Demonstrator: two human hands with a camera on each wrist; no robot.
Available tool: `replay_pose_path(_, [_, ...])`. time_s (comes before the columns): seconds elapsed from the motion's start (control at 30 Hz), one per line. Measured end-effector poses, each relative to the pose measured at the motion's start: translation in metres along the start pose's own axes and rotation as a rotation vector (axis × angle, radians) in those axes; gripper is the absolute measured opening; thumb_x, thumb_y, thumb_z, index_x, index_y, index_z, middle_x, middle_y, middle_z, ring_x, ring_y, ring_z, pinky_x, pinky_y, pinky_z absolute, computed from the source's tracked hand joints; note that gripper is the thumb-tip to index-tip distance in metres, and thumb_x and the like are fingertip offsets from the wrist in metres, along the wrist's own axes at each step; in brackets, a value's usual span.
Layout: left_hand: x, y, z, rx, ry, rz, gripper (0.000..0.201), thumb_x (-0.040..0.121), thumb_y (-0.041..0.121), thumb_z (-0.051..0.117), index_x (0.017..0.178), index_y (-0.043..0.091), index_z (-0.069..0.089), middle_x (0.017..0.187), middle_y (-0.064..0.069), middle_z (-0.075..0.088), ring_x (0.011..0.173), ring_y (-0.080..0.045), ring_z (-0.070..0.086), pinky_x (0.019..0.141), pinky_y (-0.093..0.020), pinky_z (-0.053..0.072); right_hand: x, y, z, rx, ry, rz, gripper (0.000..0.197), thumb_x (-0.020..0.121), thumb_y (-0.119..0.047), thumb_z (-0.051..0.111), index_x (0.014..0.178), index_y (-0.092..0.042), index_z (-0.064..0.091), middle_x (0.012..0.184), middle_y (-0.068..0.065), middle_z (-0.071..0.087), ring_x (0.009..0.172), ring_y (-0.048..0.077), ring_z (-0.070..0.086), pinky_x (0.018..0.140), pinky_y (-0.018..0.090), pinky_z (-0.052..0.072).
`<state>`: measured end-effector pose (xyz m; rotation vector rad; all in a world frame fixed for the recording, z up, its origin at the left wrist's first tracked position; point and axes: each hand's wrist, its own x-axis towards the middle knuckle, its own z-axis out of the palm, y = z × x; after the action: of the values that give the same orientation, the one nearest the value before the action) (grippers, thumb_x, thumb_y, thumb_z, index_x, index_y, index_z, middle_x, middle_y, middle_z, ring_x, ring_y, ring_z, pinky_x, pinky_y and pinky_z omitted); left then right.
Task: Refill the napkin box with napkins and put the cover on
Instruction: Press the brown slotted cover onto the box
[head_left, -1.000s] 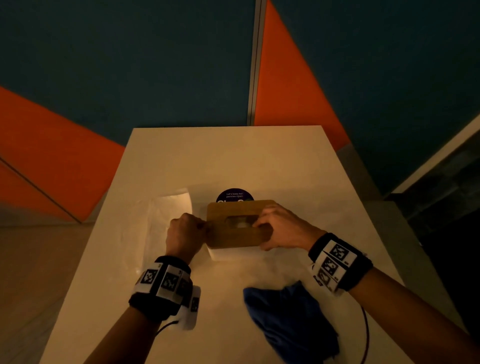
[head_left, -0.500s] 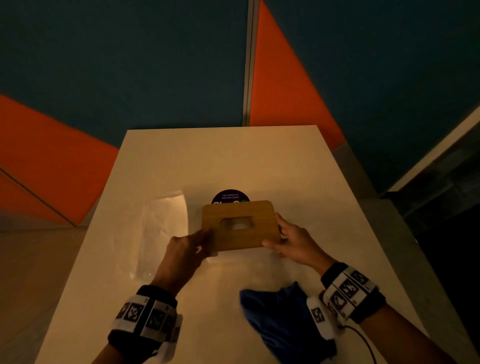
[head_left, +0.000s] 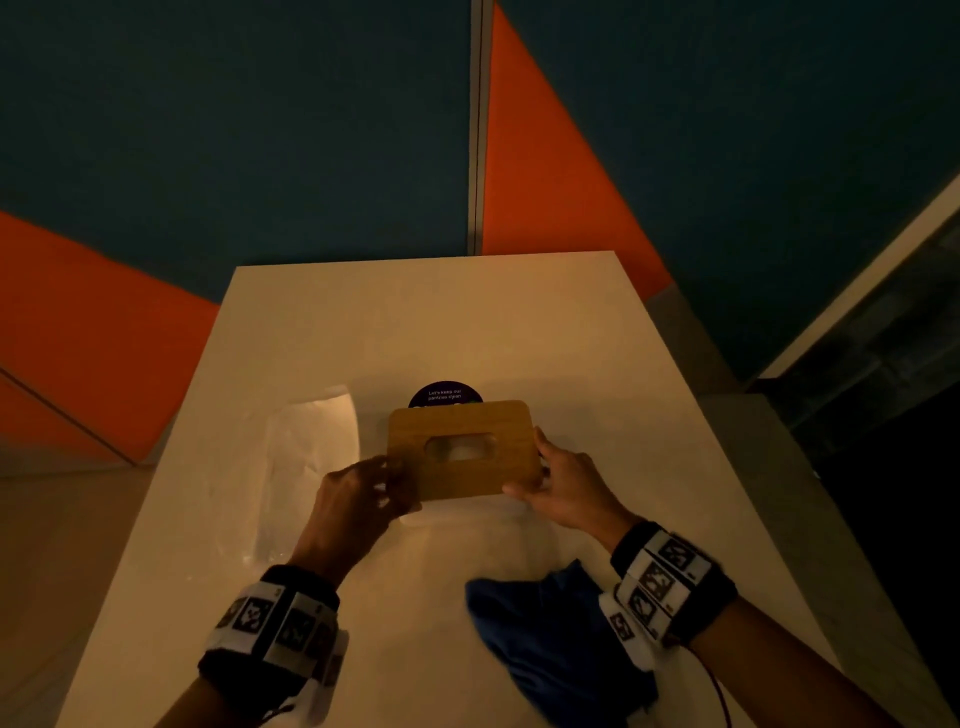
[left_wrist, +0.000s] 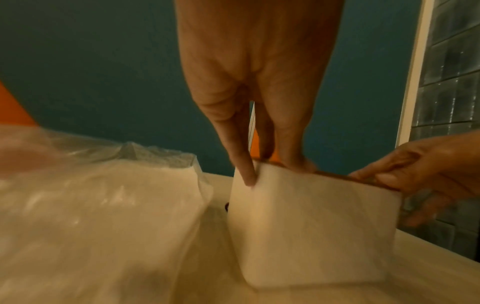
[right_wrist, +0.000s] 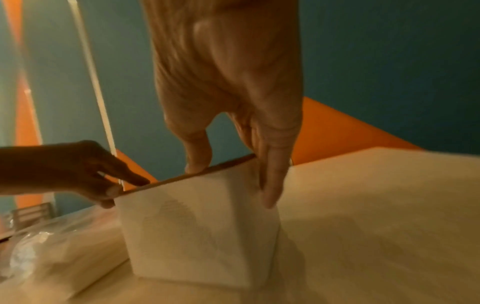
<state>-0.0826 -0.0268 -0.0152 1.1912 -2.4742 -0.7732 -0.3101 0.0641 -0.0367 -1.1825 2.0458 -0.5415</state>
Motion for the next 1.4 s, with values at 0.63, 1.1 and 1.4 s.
replay_pose_path(0.63, [0.086, -0.001, -0.013, 0.435, -0.622, -0.008, 0.130, 0.043, 0.054, 0.085, 0.145, 0.024, 0.010, 0.144, -0.003, 0.029, 0.129, -0.029, 0.034, 0.109, -0.048, 0.031, 0.048, -0.042, -0.037, -0.566, -0.337, -0.184, 0.140, 0.049, -0.037, 0.091, 0.151, -0.017, -0.003, 0.159, 0.004, 0.003, 0.146, 0.023, 0.008, 0.120, 0.038, 0.018])
replay_pose_path(1.1, [0.065, 0.060, 0.044, 0.468, -0.536, 0.014, 0.056, 0.090, 0.053, 0.028, 0.141, 0.028, 0.029, 0.149, 0.001, 0.034, 0.136, -0.029, 0.032, 0.107, -0.053, 0.031, 0.044, -0.032, -0.033, -0.518, -0.352, -0.191, 0.136, 0.056, -0.037, 0.088, 0.150, -0.020, -0.009, 0.160, 0.000, -0.016, 0.147, 0.023, -0.015, 0.121, 0.046, 0.007])
replay_pose_path(1.4, [0.071, 0.067, 0.041, 0.294, -0.544, -0.234, 0.069, 0.086, 0.061, 0.034, 0.144, 0.025, 0.022, 0.154, -0.001, 0.026, 0.142, -0.027, 0.016, 0.113, -0.056, 0.012, 0.045, -0.031, -0.033, -0.518, -0.354, -0.193, 0.137, 0.056, -0.039, 0.087, 0.150, -0.021, -0.011, 0.159, -0.001, -0.017, 0.146, 0.023, -0.016, 0.121, 0.045, 0.007])
